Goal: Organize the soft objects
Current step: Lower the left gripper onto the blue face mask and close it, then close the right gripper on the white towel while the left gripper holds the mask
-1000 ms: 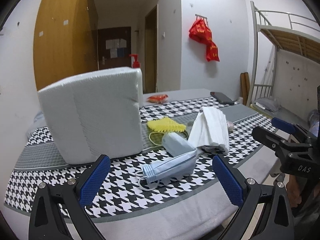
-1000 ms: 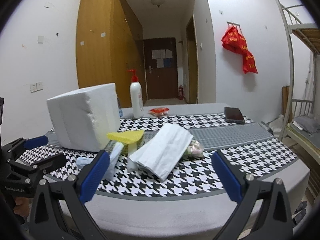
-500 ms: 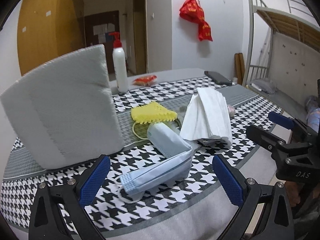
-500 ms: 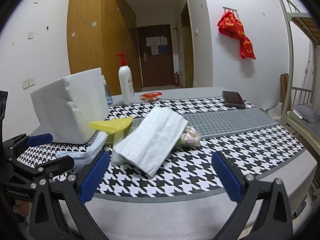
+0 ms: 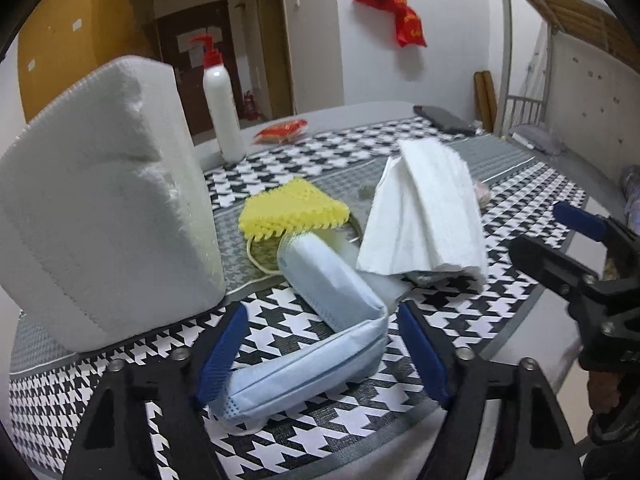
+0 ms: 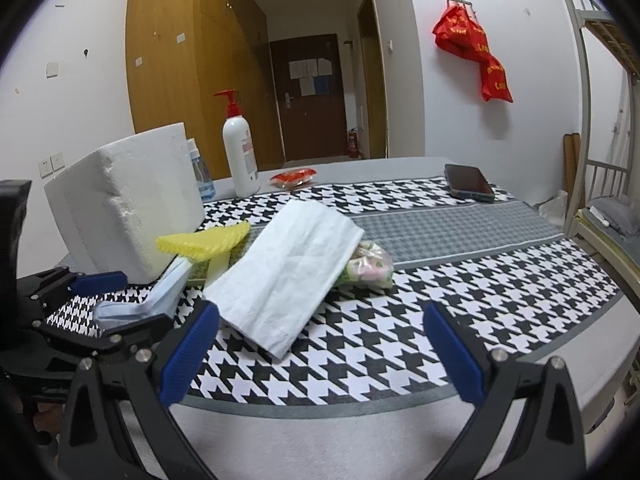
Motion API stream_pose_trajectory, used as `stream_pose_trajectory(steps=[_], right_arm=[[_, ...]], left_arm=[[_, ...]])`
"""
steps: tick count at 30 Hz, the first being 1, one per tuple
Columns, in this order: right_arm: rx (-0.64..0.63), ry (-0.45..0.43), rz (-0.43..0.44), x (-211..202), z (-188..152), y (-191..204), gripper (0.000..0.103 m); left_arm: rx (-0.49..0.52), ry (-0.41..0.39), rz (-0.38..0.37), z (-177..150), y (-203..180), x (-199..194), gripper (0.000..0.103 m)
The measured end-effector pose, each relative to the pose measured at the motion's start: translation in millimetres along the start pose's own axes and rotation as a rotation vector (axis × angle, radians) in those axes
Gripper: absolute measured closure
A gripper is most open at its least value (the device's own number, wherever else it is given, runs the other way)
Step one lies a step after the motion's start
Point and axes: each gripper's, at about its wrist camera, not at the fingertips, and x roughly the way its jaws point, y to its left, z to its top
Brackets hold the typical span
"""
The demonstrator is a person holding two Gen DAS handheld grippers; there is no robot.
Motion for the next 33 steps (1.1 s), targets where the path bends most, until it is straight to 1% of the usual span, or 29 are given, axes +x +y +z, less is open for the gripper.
stream_pose_trajectory(steps=[1,2,4,5,6,8,10,11,13,17,22,27,31,33], right_arm=[[0.003,0.005,0.001,1.0,-0.3,-0.4,0.0],[0.005,0.01,0.003,2.0,-0.2,-0.3,0.0],[0.005,0.013,0.007,3.2,-0.7,-0.6,0.0],[0.005,0.015,0.008,4.3,-0.2,-0.7,0.0],[0.005,0.015,0.011,5.0,-0.1,-0.6,0.0],[0.007,0.024,0.01,7.7,0.8,-0.9,0.0],[0.009,0.032,0.007,10.2,1.5,-0.8,0.0],[0.012,0.034,0.009,11.1,2.2,-0.7,0.0],[0.017,0.041,0.016,13.1,4.9,0.3,0.0],[0.001,0.048,0.008,15.9,7.4,6.4,0.0],[0.003,0.091,0.0,26.6,9.8,13.4,0.0],[0.019,0.118,0.03,33.8,14.4,19.2,0.0],[0.004,0.143,0.011,41.3,18.2,27.3,0.0],[0.009,0.154,0.028,44.6,19.8,29.3,0.0]], left_arm=[[-0.006,0.007,0.004,-0.3,0.7,2.0,0.035],[-0.01,0.013,0.002,-0.4,1.6,3.2,0.038],[-0.016,0.029,-0.008,0.2,1.4,7.9,0.048],[-0.014,0.034,-0.011,0.3,1.0,9.2,0.05],[-0.011,0.037,-0.017,0.6,0.4,10.3,0.056],[-0.011,0.035,-0.026,0.8,-0.5,10.5,0.062],[-0.012,0.031,-0.034,0.3,-0.3,10.4,0.075],[-0.014,0.033,-0.039,0.1,0.0,10.6,0.075],[-0.021,0.03,-0.052,0.5,1.4,10.2,0.082],[-0.064,0.009,-0.092,-2.2,11.0,1.1,0.085],[-0.091,-0.023,-0.099,-9.5,18.7,-12.4,0.085],[-0.107,-0.067,-0.089,-17.0,28.5,-27.7,0.085],[-0.13,-0.093,-0.083,-22.2,39.3,-37.3,0.085],[-0.141,-0.102,-0.074,-25.3,43.9,-41.3,0.085]])
